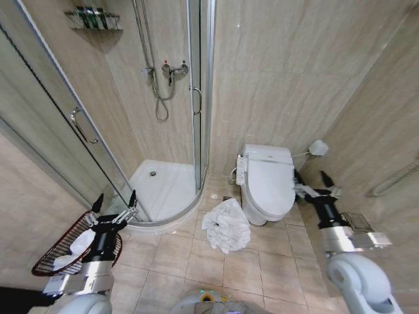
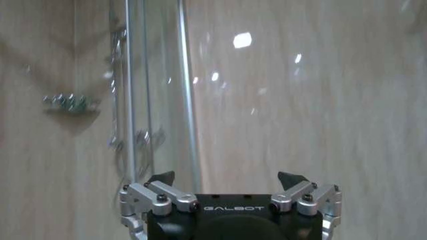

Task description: Discard the used towel into the hamper.

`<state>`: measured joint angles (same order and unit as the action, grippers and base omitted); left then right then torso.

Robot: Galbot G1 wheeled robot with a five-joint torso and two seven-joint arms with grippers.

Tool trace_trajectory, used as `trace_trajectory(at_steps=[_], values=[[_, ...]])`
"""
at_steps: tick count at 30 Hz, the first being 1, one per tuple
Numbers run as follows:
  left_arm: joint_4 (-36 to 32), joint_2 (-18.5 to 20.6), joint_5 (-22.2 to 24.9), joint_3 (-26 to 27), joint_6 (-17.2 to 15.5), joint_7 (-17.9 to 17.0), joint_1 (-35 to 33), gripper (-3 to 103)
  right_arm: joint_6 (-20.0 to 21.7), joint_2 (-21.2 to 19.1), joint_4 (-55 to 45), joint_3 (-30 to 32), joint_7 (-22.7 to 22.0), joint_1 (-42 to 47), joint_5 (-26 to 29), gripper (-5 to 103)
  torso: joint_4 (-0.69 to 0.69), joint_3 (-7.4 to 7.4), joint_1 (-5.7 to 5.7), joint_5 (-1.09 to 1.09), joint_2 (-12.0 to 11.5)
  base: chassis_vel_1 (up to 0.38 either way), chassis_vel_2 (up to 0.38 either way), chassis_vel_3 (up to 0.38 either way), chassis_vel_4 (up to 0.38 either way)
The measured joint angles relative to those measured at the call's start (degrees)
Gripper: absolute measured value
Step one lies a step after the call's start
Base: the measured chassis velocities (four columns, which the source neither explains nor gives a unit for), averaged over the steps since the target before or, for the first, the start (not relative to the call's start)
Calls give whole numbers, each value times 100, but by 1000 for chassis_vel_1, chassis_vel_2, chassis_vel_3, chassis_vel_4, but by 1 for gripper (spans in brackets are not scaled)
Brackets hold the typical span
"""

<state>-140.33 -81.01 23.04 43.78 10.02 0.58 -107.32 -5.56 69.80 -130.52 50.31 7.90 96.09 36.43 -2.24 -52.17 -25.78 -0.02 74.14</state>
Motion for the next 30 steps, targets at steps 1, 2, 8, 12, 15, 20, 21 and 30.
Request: trace_trajectory(at_steps=[1, 2, 8, 12, 15, 20, 21, 30], values=[[0, 0, 0, 0, 0, 0, 0, 100, 0, 0, 0, 0, 0, 0, 0, 100, 0, 0, 0, 0, 0, 0, 0, 0, 0], [0, 0, 0, 0, 0, 0, 0, 100, 28, -9, 191, -49, 65, -48, 78, 100, 0, -1, 0, 4, 0, 0, 0, 0, 0], [0, 0, 0, 0, 0, 0, -1, 100, 262, -109, 1375, -368, 52, -295, 606, 100, -1, -3, -3, 5, 0, 0, 0, 0, 0], [0, 0, 0, 0, 0, 0, 0, 100, -101, -101, 1973, -468, -8, -428, 330, 100, 0, -3, -4, 4, 0, 0, 0, 0, 0], [0, 0, 0, 0, 0, 0, 0, 100, -185, -92, 2021, -467, -34, -442, 311, 100, 1, -2, -3, -1, 2, 0, 0, 0, 0], [0, 0, 0, 0, 0, 0, 0, 100, -256, -94, 2359, -546, -46, -540, 303, 100, 1, 27, 24, 2, -54, 0, 0, 0, 0], [0, 0, 0, 0, 0, 0, 0, 100, -260, -100, 2498, -594, -49, -577, 327, 100, 1, 49, 43, 2, -96, 0, 0, 0, 0], [0, 0, 0, 0, 0, 0, 0, 100, -419, -130, 3186, -846, -18, -804, 292, 100, 1, 197, 171, 1, -375, 0, 0, 0, 0]])
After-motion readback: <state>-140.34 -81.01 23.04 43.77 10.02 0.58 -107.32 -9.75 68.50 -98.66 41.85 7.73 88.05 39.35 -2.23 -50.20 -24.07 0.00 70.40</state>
